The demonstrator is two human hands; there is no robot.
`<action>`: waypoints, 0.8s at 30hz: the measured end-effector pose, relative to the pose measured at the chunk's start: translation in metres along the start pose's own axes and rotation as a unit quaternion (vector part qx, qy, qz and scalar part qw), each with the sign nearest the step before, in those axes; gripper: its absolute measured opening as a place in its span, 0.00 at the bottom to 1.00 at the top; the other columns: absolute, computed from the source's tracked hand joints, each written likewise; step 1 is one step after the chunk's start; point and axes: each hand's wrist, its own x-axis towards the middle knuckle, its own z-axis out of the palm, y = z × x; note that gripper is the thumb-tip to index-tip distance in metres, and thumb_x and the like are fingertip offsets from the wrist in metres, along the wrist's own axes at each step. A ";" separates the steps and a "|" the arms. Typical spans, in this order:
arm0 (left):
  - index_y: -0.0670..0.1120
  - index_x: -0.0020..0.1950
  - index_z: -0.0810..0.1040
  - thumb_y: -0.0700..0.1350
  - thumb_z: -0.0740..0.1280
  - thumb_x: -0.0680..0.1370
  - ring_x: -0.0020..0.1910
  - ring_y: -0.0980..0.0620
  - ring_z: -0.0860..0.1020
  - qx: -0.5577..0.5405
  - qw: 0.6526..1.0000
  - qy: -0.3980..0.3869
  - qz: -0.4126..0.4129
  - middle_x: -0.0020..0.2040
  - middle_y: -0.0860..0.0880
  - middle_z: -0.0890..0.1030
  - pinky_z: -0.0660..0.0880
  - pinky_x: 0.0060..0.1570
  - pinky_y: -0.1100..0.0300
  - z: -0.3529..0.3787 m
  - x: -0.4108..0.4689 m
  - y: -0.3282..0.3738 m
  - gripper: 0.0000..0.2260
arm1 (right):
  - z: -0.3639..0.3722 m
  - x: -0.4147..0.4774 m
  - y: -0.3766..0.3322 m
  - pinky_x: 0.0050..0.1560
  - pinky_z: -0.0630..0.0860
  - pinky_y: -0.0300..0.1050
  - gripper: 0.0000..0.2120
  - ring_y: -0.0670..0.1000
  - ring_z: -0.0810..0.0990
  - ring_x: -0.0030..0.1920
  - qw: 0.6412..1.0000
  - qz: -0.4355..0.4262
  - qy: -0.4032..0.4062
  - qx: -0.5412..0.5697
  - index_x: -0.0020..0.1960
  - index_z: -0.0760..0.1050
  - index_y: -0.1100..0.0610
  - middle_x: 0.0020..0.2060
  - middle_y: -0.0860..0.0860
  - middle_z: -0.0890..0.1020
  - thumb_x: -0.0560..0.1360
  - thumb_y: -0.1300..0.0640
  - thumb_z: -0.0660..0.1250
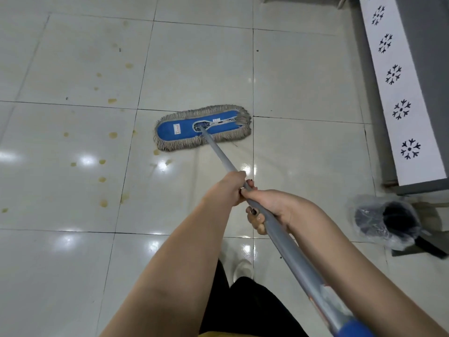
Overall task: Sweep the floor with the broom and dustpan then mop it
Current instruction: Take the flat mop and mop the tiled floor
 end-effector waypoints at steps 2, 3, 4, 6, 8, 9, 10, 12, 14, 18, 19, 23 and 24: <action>0.42 0.53 0.65 0.43 0.56 0.81 0.17 0.53 0.71 -0.004 1.000 -0.002 0.007 0.29 0.48 0.70 0.70 0.18 0.68 -0.009 0.010 0.023 0.05 | 0.009 0.005 -0.025 0.16 0.63 0.29 0.22 0.44 0.64 0.12 1.000 -0.005 0.002 0.005 0.36 0.63 0.57 0.16 0.49 0.68 0.77 0.41 0.61; 0.42 0.51 0.66 0.43 0.56 0.81 0.20 0.53 0.71 -0.003 1.000 -0.001 0.011 0.29 0.48 0.70 0.70 0.18 0.68 -0.015 0.015 0.036 0.05 | 0.015 0.008 -0.038 0.16 0.63 0.29 0.21 0.44 0.64 0.12 1.000 -0.008 0.001 0.010 0.37 0.63 0.57 0.16 0.49 0.68 0.78 0.41 0.61; 0.41 0.49 0.66 0.43 0.56 0.82 0.23 0.52 0.70 -0.001 1.000 0.000 0.014 0.29 0.47 0.70 0.70 0.18 0.68 -0.019 0.020 0.047 0.05 | 0.020 0.011 -0.048 0.16 0.63 0.29 0.21 0.44 0.64 0.12 1.000 -0.012 -0.001 0.018 0.37 0.64 0.57 0.16 0.49 0.68 0.78 0.42 0.61; 0.41 0.43 0.66 0.42 0.56 0.82 0.24 0.52 0.70 0.008 1.000 0.003 0.019 0.29 0.47 0.69 0.70 0.18 0.68 -0.030 0.031 0.073 0.08 | 0.032 0.021 -0.072 0.16 0.64 0.29 0.20 0.44 0.65 0.13 0.999 -0.018 -0.007 0.033 0.37 0.64 0.57 0.16 0.49 0.68 0.78 0.43 0.62; 0.42 0.41 0.65 0.43 0.56 0.82 0.17 0.53 0.71 0.018 1.000 0.012 0.023 0.24 0.48 0.71 0.71 0.21 0.66 -0.039 0.041 0.096 0.11 | 0.042 0.029 -0.095 0.17 0.64 0.29 0.20 0.44 0.65 0.13 0.999 -0.022 -0.010 0.040 0.37 0.65 0.58 0.16 0.49 0.68 0.78 0.43 0.62; 0.42 0.40 0.65 0.44 0.56 0.82 0.14 0.53 0.70 0.022 0.999 0.016 0.025 0.20 0.49 0.71 0.71 0.25 0.64 -0.042 0.045 0.105 0.11 | 0.047 0.033 -0.104 0.17 0.64 0.29 0.20 0.44 0.65 0.13 0.999 -0.026 -0.010 0.039 0.38 0.65 0.58 0.16 0.48 0.68 0.78 0.43 0.62; 0.42 0.40 0.65 0.44 0.56 0.82 0.13 0.54 0.70 0.025 0.999 0.018 0.025 0.17 0.50 0.70 0.71 0.28 0.62 -0.045 0.048 0.113 0.11 | 0.050 0.036 -0.111 0.17 0.64 0.29 0.20 0.44 0.65 0.13 0.999 -0.028 -0.012 0.039 0.38 0.66 0.58 0.16 0.48 0.68 0.78 0.43 0.61; 0.42 0.40 0.65 0.44 0.56 0.82 0.12 0.54 0.70 0.033 0.999 0.022 0.028 0.17 0.50 0.71 0.71 0.29 0.61 -0.049 0.051 0.124 0.11 | 0.054 0.040 -0.120 0.16 0.64 0.29 0.20 0.43 0.65 0.13 0.998 -0.031 -0.016 0.043 0.38 0.66 0.59 0.16 0.48 0.68 0.78 0.43 0.61; 0.42 0.40 0.65 0.44 0.56 0.82 0.12 0.54 0.70 0.037 0.999 0.022 0.030 0.23 0.48 0.72 0.71 0.28 0.62 -0.050 0.051 0.126 0.11 | 0.056 0.041 -0.122 0.16 0.64 0.29 0.21 0.43 0.65 0.13 0.998 -0.030 -0.014 0.049 0.38 0.67 0.60 0.16 0.48 0.68 0.78 0.43 0.61; 0.42 0.40 0.65 0.43 0.55 0.82 0.12 0.54 0.70 0.045 0.998 0.021 0.030 0.29 0.47 0.70 0.70 0.27 0.63 -0.051 0.044 0.120 0.11 | 0.058 0.038 -0.113 0.16 0.63 0.29 0.20 0.43 0.64 0.13 0.997 -0.034 -0.007 0.072 0.37 0.66 0.58 0.16 0.48 0.67 0.78 0.44 0.62; 0.42 0.40 0.65 0.42 0.55 0.82 0.12 0.54 0.70 0.045 0.998 0.021 0.032 0.29 0.47 0.70 0.70 0.25 0.64 -0.051 0.041 0.117 0.10 | 0.059 0.035 -0.109 0.16 0.63 0.29 0.19 0.43 0.64 0.13 0.996 -0.037 -0.007 0.075 0.37 0.65 0.58 0.16 0.48 0.67 0.78 0.45 0.62; 0.42 0.40 0.65 0.41 0.54 0.81 0.22 0.52 0.72 0.073 0.997 0.021 0.022 0.30 0.48 0.70 0.70 0.27 0.62 -0.043 0.018 0.099 0.10 | 0.057 0.018 -0.087 0.16 0.62 0.28 0.18 0.43 0.64 0.12 0.996 -0.046 -0.006 0.082 0.36 0.64 0.57 0.16 0.48 0.67 0.78 0.48 0.62; 0.42 0.40 0.65 0.42 0.54 0.81 0.25 0.52 0.71 0.082 0.996 0.022 0.015 0.30 0.48 0.71 0.70 0.28 0.61 -0.040 0.012 0.094 0.10 | 0.054 0.012 -0.081 0.16 0.62 0.28 0.17 0.43 0.64 0.12 0.995 -0.050 -0.006 0.081 0.36 0.64 0.56 0.16 0.48 0.67 0.78 0.48 0.62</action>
